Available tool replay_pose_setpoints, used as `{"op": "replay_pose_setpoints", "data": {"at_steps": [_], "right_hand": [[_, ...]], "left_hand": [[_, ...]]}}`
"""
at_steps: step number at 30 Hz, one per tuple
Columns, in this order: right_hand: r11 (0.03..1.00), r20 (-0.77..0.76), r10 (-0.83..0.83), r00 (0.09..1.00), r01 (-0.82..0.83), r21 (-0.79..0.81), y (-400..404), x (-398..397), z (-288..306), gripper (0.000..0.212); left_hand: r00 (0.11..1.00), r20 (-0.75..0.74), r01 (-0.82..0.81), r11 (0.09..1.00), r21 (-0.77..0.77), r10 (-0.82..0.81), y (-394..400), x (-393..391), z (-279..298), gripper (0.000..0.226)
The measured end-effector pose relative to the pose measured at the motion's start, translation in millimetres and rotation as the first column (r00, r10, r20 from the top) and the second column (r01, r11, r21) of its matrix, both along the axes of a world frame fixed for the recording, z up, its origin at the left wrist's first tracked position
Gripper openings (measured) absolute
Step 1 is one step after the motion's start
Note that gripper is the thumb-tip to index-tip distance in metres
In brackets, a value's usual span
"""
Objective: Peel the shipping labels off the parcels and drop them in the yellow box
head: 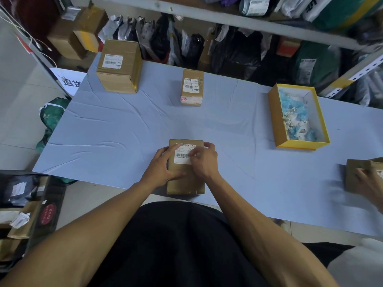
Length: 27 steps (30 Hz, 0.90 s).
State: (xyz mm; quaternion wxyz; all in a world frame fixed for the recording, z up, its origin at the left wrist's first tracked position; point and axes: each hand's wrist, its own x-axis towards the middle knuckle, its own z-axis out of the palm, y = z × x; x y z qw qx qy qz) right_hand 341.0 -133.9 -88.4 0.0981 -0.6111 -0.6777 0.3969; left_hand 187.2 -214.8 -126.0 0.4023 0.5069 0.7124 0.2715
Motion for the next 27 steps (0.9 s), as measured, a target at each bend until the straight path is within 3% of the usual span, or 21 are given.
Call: {"op": "replay_pose_setpoints", "data": {"at_steps": [3,5,14,27], "right_hand": [[1.000,-0.105,-0.016,0.994,0.017,0.011,0,7,4,0.039],[1.000,-0.089,0.008,0.996,-0.006,0.025,1,9,4,0.047],[1.000,-0.024,0.009,1.000,-0.010,-0.027,11,0,6,0.034],[0.999,-0.153,-0.039,0.987,0.038,-0.012,8,7,6,0.031]], "left_hand": [[1.000,0.000,-0.005,1.000,0.003,0.005,0,1,0,0.094],[1.000,-0.001,-0.003,1.000,0.010,0.003,1,3,1,0.094],[1.000,0.007,-0.010,1.000,-0.002,0.010,0,2,2,0.094],[1.000,-0.007,-0.009,1.000,0.000,0.009,0,2,3,0.095]]}}
